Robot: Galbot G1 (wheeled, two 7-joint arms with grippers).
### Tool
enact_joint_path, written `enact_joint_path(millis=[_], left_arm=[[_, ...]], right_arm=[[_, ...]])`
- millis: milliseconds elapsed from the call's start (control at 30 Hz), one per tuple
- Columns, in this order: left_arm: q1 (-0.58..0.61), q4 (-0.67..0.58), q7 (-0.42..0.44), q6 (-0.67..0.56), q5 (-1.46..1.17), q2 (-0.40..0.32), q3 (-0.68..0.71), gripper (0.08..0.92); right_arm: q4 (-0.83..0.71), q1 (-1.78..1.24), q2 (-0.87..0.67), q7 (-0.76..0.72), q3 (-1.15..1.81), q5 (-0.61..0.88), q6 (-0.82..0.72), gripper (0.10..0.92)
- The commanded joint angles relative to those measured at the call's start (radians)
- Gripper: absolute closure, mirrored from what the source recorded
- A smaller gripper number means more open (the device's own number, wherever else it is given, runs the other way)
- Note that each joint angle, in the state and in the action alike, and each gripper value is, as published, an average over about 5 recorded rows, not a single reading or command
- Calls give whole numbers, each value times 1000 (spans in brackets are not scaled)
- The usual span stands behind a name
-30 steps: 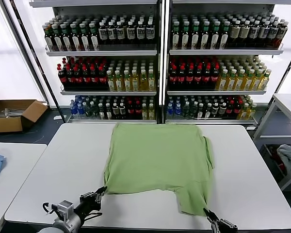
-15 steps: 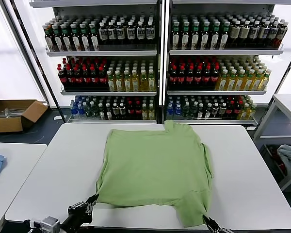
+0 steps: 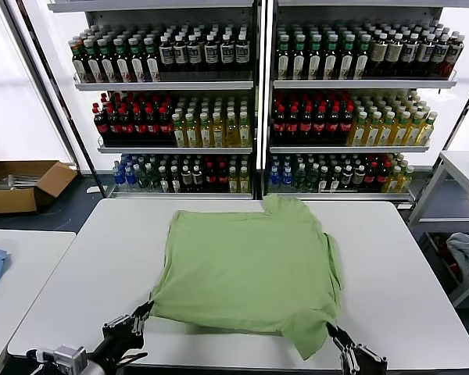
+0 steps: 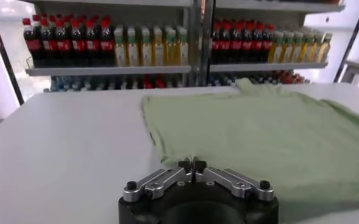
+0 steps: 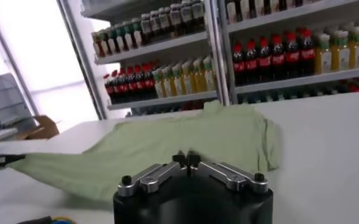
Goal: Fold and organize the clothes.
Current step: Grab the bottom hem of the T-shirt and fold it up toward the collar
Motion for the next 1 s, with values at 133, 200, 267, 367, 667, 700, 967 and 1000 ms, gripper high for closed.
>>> enact_joint_path(millis=[133, 200, 267, 367, 667, 700, 967, 1000], left_arm=[[-213, 134, -22, 24, -268, 138, 50, 917], [-246, 173, -20, 21, -277, 173, 73, 917], [-285, 220, -18, 18, -284, 205, 97, 917], [-354, 286, -25, 21, -324, 244, 132, 917], [-585, 491, -36, 23, -349, 282, 252, 917], [-606, 518, -39, 23, -348, 280, 263, 917], [-683, 643, -44, 24, -303, 249, 309, 917], [-685, 649, -48, 24, -294, 244, 307, 917]], right_arm=[[-140, 362, -89, 146, -23, 145, -87, 918], [-172, 409, -111, 158, -30, 159, -91, 918], [-206, 453, -133, 166, -37, 171, -94, 918], [-254, 513, -167, 174, -52, 189, -98, 918], [-454, 697, -252, 170, -190, 146, -107, 918], [-477, 717, -251, 171, -212, 135, -109, 918], [-596, 791, -227, 174, -328, 57, -144, 910], [-598, 788, -224, 174, -331, 49, -147, 902]])
